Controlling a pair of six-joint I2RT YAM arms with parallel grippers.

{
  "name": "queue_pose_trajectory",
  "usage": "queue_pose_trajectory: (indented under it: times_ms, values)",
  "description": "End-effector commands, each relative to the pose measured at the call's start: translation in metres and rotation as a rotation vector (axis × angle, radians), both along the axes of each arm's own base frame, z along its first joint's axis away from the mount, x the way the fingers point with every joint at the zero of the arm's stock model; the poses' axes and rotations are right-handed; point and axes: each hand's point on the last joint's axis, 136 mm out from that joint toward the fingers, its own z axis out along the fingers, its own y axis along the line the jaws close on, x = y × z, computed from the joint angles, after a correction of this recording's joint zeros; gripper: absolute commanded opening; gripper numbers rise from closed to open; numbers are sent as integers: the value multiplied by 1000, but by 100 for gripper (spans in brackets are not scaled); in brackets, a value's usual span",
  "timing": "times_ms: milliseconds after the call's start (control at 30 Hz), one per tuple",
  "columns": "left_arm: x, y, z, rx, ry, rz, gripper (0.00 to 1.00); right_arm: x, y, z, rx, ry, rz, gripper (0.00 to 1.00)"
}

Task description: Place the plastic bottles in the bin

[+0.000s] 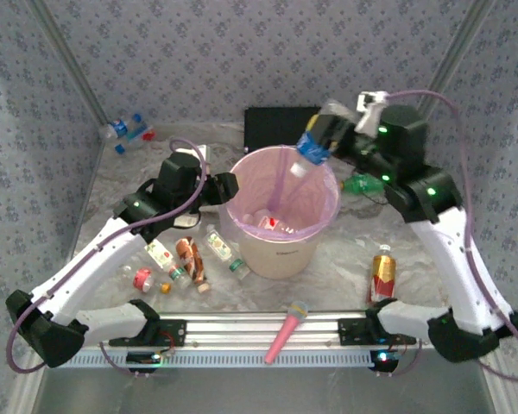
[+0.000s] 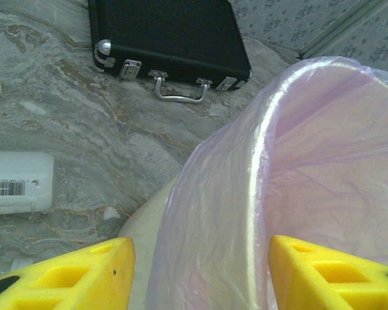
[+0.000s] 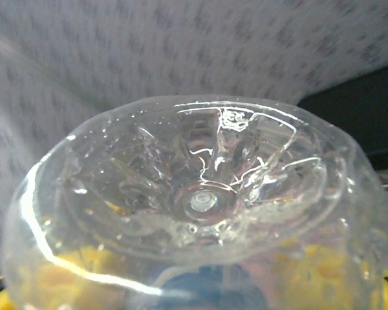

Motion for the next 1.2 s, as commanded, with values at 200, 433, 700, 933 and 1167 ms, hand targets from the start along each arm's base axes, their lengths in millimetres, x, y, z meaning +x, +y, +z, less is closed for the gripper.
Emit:
queue_pose_trajectory:
  times_ms: [200,433,700,933,1167]
  values:
    - [-19,8,37,-42,-60,-46,54,-20,77,-116,-579,160,274,50]
    - [-60,21,45,-90,-42,-119,53,-24,83,-179,-728,275,354,50]
    - [-107,10,2,-301,150,-211,47,-13,88,-198,-760,305,355,50]
    - [-101,-10,-17,-508,207,-196,57,-9,87,-201,-782,310,344,51]
    - [-100,-13,-31,-516,231,-174,57,-7,86,-214,-810,334,341,51]
